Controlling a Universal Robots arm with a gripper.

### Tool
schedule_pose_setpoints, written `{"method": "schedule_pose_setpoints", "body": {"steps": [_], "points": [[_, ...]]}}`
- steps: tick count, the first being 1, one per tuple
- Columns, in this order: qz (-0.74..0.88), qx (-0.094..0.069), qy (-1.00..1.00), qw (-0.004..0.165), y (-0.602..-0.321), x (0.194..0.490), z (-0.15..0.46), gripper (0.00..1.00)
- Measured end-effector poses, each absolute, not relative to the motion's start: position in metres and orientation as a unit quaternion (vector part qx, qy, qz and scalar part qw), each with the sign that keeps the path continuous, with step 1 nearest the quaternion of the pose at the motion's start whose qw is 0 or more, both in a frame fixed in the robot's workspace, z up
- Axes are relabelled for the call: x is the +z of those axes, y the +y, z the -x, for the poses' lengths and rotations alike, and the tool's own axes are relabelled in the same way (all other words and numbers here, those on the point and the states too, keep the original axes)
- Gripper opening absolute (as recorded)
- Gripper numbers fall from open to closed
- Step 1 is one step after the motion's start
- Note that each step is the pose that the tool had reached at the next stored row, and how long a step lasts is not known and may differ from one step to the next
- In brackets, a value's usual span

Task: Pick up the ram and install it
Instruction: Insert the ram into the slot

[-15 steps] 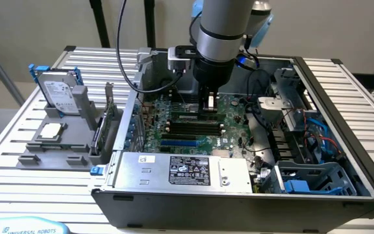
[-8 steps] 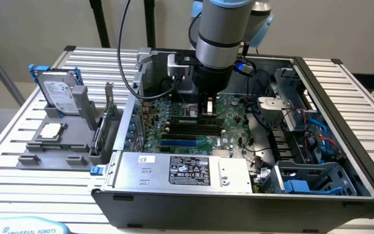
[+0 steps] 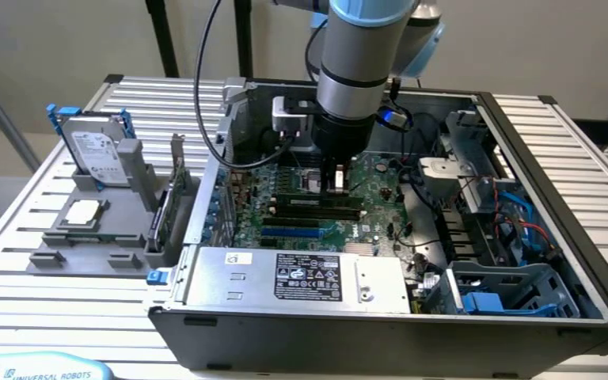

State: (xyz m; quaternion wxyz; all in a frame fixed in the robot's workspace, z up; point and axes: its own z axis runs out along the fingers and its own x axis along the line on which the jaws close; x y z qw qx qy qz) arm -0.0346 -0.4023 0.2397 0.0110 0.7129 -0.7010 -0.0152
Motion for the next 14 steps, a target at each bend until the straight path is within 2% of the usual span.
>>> {"method": "schedule_pose_setpoints", "body": {"steps": [14], "points": [[-0.712, -0.009, -0.702, 0.017, -0.3972, 0.2297, 0.0346, 0.14]]}}
